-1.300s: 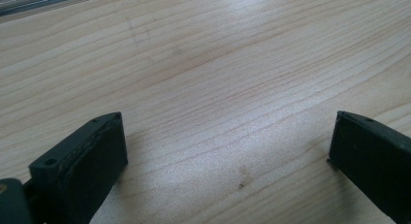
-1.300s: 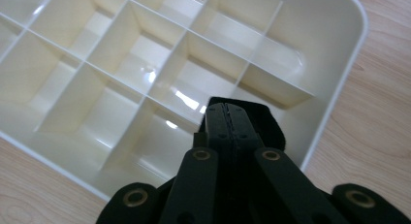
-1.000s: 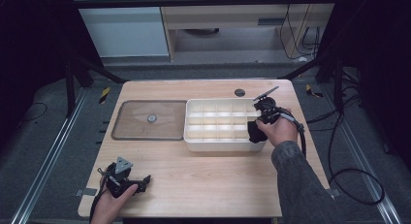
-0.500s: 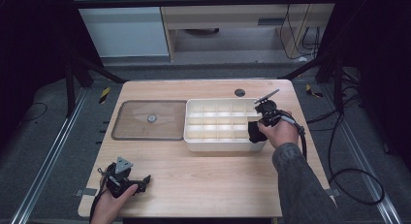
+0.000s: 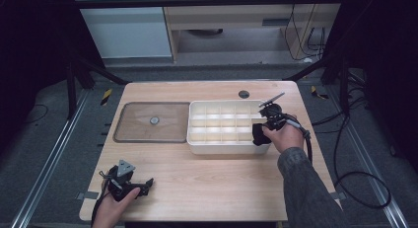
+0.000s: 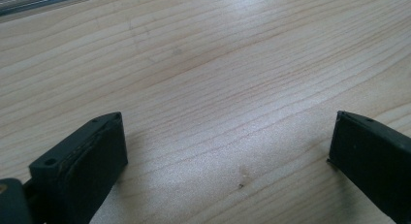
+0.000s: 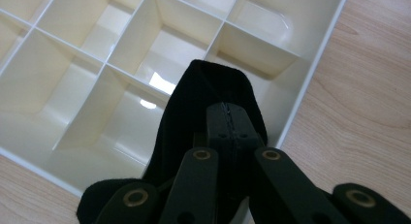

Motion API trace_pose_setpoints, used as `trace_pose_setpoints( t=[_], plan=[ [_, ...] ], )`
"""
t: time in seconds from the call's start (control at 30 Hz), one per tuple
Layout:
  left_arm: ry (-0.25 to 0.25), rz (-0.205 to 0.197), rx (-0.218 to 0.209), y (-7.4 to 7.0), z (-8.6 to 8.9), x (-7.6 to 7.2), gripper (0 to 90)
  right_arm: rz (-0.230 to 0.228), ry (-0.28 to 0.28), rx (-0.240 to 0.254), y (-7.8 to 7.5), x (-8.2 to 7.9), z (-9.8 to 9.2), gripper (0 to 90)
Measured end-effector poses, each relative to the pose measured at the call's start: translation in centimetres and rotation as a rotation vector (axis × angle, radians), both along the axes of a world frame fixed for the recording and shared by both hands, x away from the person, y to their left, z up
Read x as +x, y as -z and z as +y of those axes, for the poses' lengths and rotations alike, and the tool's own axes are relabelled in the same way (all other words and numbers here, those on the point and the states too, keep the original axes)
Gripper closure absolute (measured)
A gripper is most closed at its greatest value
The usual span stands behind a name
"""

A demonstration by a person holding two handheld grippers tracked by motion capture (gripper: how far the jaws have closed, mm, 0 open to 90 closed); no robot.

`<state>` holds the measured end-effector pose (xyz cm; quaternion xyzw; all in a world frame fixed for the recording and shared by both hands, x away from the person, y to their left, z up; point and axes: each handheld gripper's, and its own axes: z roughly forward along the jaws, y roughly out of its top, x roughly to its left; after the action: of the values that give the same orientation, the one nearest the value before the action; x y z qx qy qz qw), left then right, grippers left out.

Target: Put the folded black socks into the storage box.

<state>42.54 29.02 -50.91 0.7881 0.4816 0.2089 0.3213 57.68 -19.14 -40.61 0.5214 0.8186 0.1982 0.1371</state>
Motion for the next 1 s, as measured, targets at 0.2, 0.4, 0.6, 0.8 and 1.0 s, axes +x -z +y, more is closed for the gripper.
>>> trace_pose_setpoints(
  t=[0.2,0.4,0.6,0.8,1.0],
  plan=[
    [-0.001,0.000,0.000,0.0,0.0,0.0,0.0,0.005,-0.001,0.003,0.1,-0.1,0.0,90.0],
    [-0.002,-0.001,-0.001,0.0,0.0,0.0,0.0,0.011,-0.005,0.002,0.3,-0.2,0.0,90.0],
    [-0.002,-0.001,-0.001,0.0,0.0,0.0,0.0,0.022,-0.011,-0.005,0.5,-0.3,0.0,90.0],
    [-0.002,-0.001,-0.001,0.0,0.0,0.0,0.0,0.032,-0.019,-0.012,0.9,-0.4,0.2,90.0],
    [-0.003,-0.001,-0.001,0.0,0.0,0.0,0.0,0.038,-0.032,-0.006,1.2,-0.6,0.2,90.0]
  ],
)
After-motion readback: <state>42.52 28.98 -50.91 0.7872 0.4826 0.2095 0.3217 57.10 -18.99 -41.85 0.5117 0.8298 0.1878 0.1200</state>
